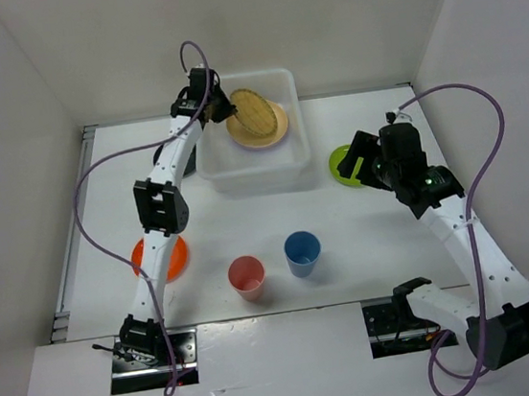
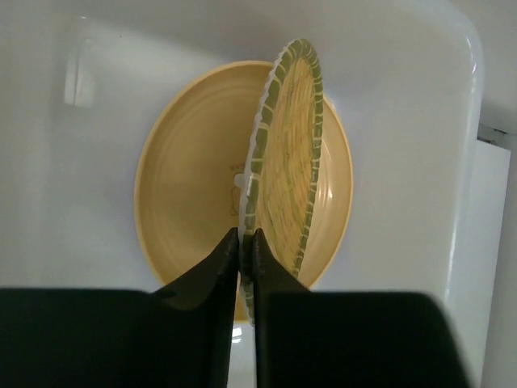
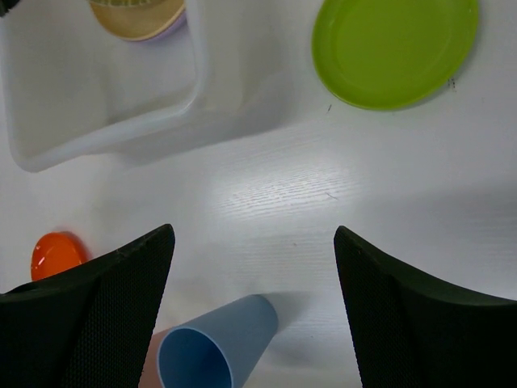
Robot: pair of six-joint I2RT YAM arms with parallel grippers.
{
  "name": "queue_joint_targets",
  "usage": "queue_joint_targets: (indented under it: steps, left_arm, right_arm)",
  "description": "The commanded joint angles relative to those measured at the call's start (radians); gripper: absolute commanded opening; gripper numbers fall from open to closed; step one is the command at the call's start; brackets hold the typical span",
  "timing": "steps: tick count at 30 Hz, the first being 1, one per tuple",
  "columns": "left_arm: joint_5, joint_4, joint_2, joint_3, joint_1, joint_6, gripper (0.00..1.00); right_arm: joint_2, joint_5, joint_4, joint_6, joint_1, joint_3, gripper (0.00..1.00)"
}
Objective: Place the mixed dishes into the plastic bin
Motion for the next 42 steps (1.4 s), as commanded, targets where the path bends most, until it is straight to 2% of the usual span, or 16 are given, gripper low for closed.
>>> queue_joint_targets:
  steps: [1,2,4,6,8,10,13,19,22,25,26,31,37,38,39,42]
  left_arm:
    - [0.004,-0.172,0.189,0.442,-0.004,0.0,0.19]
    - [0.021,-0.17,0.19,0.444,-0.004,-0.012,0.28]
    - [0.043,-0.148,0.15,0.339,-0.004,-0.023,0.39]
    - [0.013,-0.212,0.206,0.453,-0.004,-0.012,0.45]
    - [0.029,-0.2,0.174,0.437,-0.004,-0.012,0.54]
    - [0.029,-0.232,0.187,0.49,-0.004,-0.012,0.56]
    - [0.029,-0.257,0.187,0.486,-0.004,-0.012,0.61]
    - [0.064,-0.312,0.119,0.486,-0.004,-0.012,0.63]
    - [0.064,-0.338,0.007,0.486,-0.014,0.015,0.63]
    - [0.036,-0.38,-0.173,0.486,-0.04,0.061,0.63]
    - [0.011,-0.393,-0.288,0.486,-0.04,0.078,0.63]
    - [-0.054,-0.496,-0.644,0.486,-0.074,0.169,0.63]
    - [-0.143,-0.726,-0.813,0.486,-0.074,0.19,0.66]
    - [-0.152,-0.726,-0.836,0.472,-0.074,0.233,0.68]
    - [-0.175,-0.726,-0.884,0.282,-0.074,0.233,0.68]
    - [-0.281,-0.592,-1.106,-0.07,-0.074,0.223,0.68]
  right_arm:
    - [0.014,0.025,0.096,0.045,-0.02,-0.029,0.84]
    - [0.024,0.025,0.096,0.057,-0.02,-0.029,0.84]
    - [0.053,0.025,0.128,0.074,-0.051,-0.053,0.84]
    - [0.088,-0.01,0.165,0.106,-0.076,-0.079,0.84]
    - [0.107,-0.021,0.233,0.147,-0.097,-0.104,0.84]
    - [0.119,-0.001,0.273,0.181,-0.108,-0.148,0.84]
    - [0.13,-0.008,0.363,0.245,-0.164,-0.223,0.84]
    - [0.272,-0.068,0.467,0.296,-0.241,-0.274,0.84]
    - [0.322,-0.068,0.523,0.336,-0.261,-0.299,0.82]
    - [0.392,-0.094,0.589,0.387,-0.296,-0.326,0.78]
    - [0.426,-0.131,0.605,0.397,-0.319,-0.335,0.76]
    - [0.483,-0.118,0.67,0.434,-0.32,-0.36,0.76]
    - [0.563,-0.107,0.731,0.453,-0.341,-0.36,0.72]
    - [0.582,-0.116,0.742,0.462,-0.341,-0.36,0.72]
    - [0.592,-0.116,0.753,0.462,-0.341,-0.36,0.71]
    - [0.613,-0.116,0.793,0.497,-0.361,-0.371,0.62]
